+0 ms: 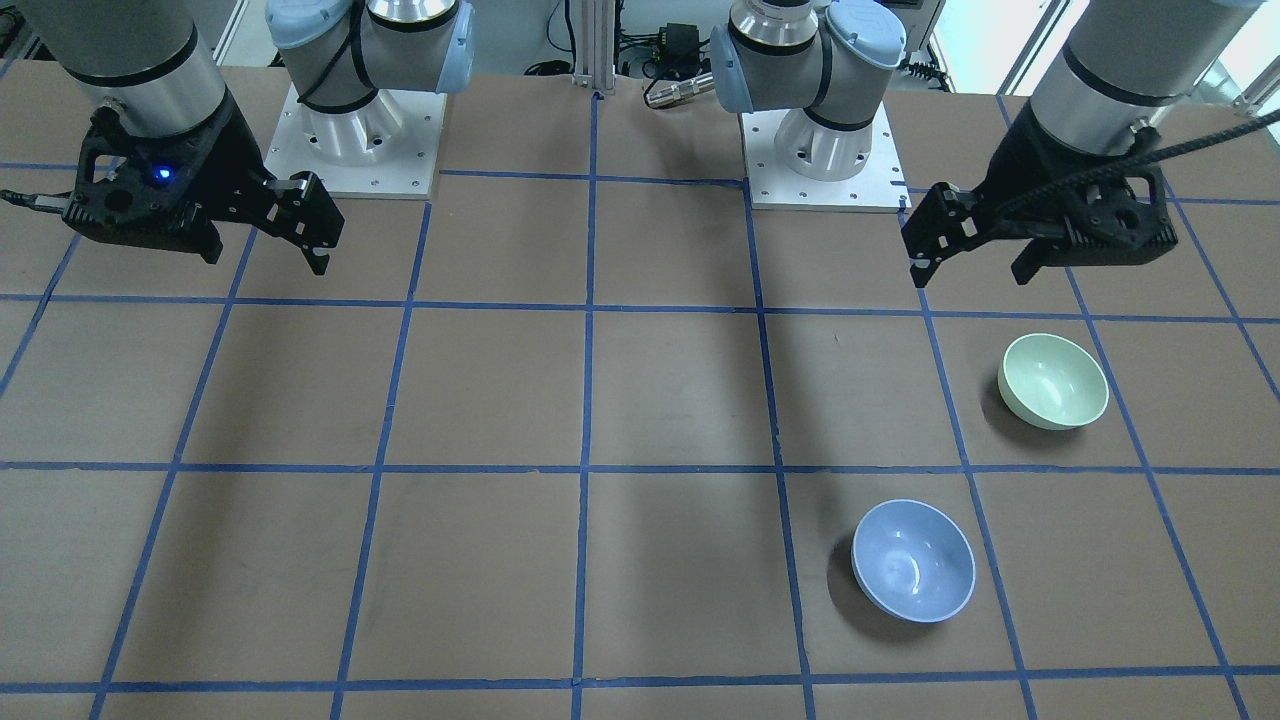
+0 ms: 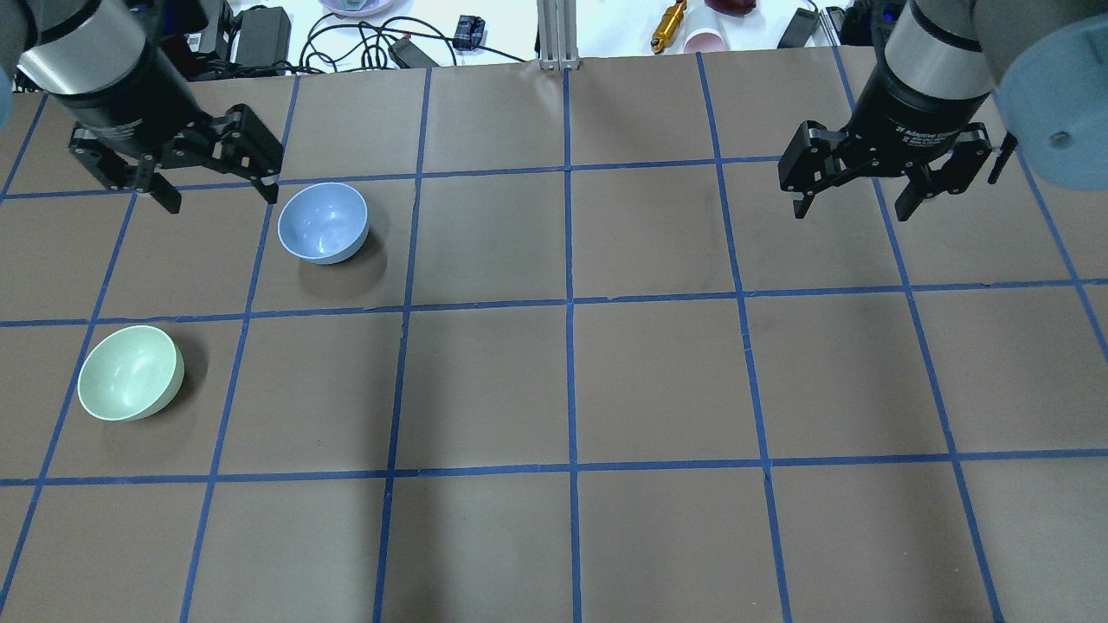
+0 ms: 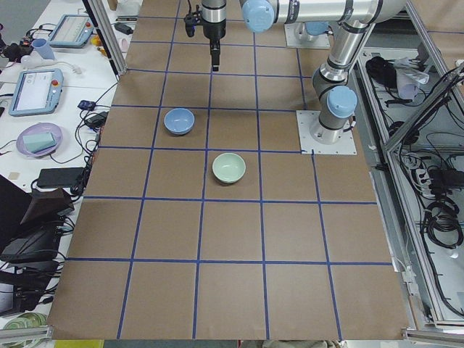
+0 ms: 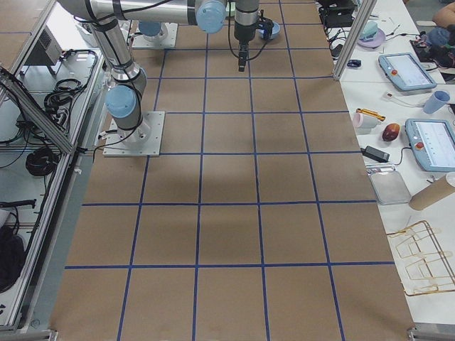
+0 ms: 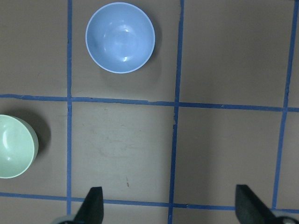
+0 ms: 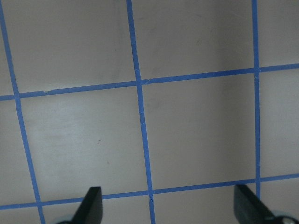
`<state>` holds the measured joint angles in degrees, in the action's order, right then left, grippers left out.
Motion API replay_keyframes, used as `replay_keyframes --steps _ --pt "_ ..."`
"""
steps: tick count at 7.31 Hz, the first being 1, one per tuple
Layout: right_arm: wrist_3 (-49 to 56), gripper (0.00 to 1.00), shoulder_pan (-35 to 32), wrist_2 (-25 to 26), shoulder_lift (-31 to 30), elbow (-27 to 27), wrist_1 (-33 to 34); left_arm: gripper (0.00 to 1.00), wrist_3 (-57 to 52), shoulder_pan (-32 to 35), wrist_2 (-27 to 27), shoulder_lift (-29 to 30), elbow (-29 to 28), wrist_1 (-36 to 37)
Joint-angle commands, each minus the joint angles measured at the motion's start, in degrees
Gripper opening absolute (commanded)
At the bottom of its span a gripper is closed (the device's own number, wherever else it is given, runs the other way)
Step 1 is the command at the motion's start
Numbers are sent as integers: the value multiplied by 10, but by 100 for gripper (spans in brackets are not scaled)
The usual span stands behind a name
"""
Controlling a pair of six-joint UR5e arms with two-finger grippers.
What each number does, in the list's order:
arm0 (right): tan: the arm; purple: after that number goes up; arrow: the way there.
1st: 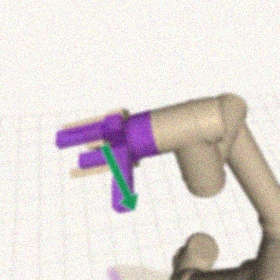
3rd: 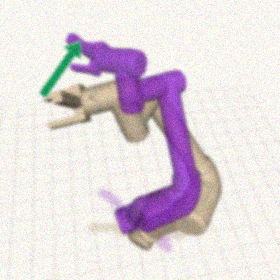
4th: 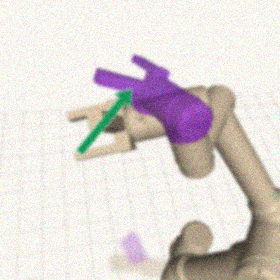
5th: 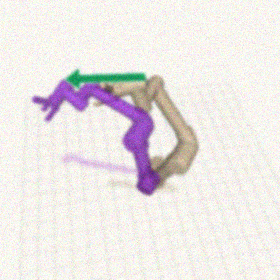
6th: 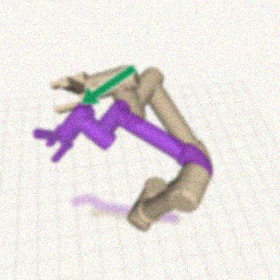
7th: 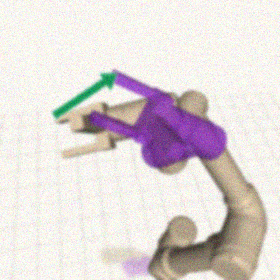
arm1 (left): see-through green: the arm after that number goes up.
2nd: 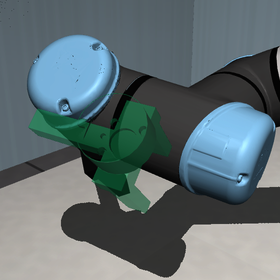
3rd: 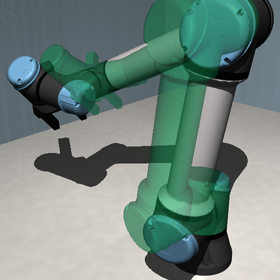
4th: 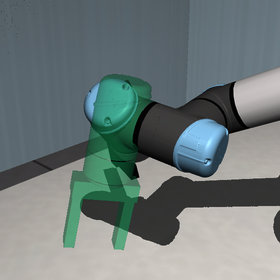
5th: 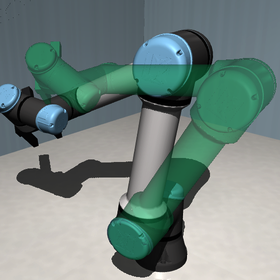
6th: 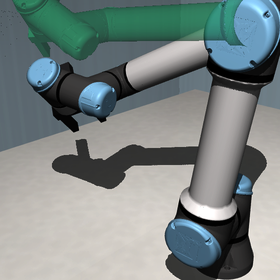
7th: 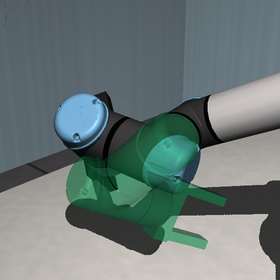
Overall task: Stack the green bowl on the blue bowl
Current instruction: 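Move the left gripper toward the pale green bowl and lower it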
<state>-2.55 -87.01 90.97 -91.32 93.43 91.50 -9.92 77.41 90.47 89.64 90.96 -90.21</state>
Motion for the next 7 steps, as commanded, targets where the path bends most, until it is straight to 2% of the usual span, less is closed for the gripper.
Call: replay_keyframes --steps 1,3,4,7 --pt "0 100 0 0 0 0 0 100 -99 -114 -20 0 41 6" --pt "0 100 0 0 0 0 0 100 -226 -214 -42 8 69 15" --pt "0 100 0 0 0 0 0 100 -265 -246 -42 19 86 47" --pt "0 100 0 0 0 0 0 100 -396 -339 -42 69 183 228"
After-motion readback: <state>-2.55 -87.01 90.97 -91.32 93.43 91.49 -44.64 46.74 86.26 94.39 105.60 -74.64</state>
